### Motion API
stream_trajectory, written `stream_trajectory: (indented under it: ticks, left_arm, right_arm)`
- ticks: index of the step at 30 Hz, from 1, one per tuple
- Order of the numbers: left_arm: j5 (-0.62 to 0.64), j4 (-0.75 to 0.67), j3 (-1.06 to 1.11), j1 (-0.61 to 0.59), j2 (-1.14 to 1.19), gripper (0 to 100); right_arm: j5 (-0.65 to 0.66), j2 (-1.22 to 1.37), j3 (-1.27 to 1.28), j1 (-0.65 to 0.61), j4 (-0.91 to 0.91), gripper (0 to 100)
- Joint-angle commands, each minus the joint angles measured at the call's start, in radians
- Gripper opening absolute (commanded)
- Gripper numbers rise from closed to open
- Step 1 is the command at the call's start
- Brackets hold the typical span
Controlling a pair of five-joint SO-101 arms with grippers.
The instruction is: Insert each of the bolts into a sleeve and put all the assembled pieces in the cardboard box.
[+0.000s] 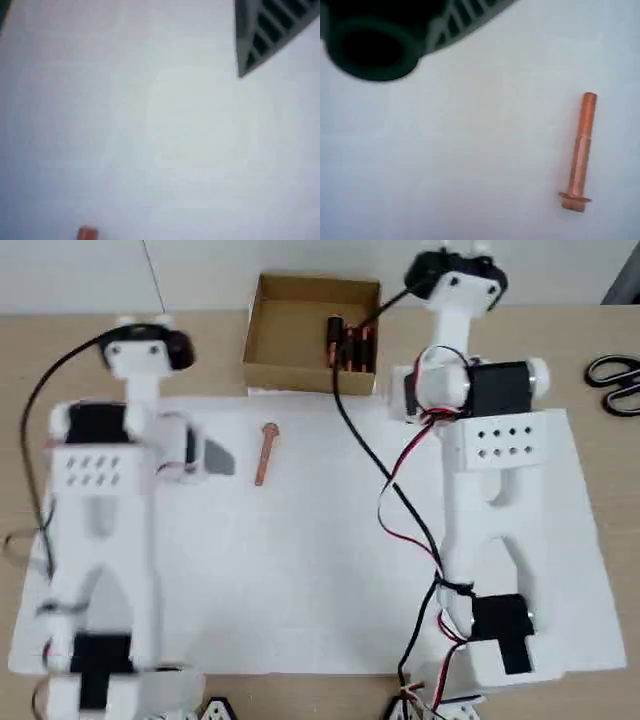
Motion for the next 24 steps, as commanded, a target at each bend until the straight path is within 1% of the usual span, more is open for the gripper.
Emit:
stream_trajectory:
  ticks: [1, 4, 6, 12, 16, 19, 24]
  left_arm:
    - [0.026, 0.018, -0.308, 0.068, 0.242, 30]
    - [0.095, 0.018, -0.455, 0.124, 0.377, 30]
    - [0.118, 0.018, -0.529, 0.155, 0.451, 30]
    - [0.118, 0.018, -0.639, 0.213, 0.637, 30]
    - [0.112, 0.018, -0.662, 0.207, 0.712, 29]
    - [0.109, 0.017, -0.697, 0.180, 0.767, 26]
    - [0.074, 0.017, -0.797, 0.129, 0.855, 25]
  right_arm:
    - [0.046, -0.058, 0.003, 0.024, 0.002, 0.5]
    - [0.069, -0.050, 0.003, 0.035, 0.001, 0.6]
    - [0.086, -0.038, 0.003, 0.039, 0.001, 0.6]
    - [0.092, 0.035, 0.003, 0.084, 0.001, 0.6]
    - [0.092, 0.082, 0.003, 0.110, -0.001, 0.7]
    - [0.092, 0.101, 0.003, 0.117, -0.007, 0.7]
    - [0.092, 0.104, 0.003, 0.111, -0.012, 0.7]
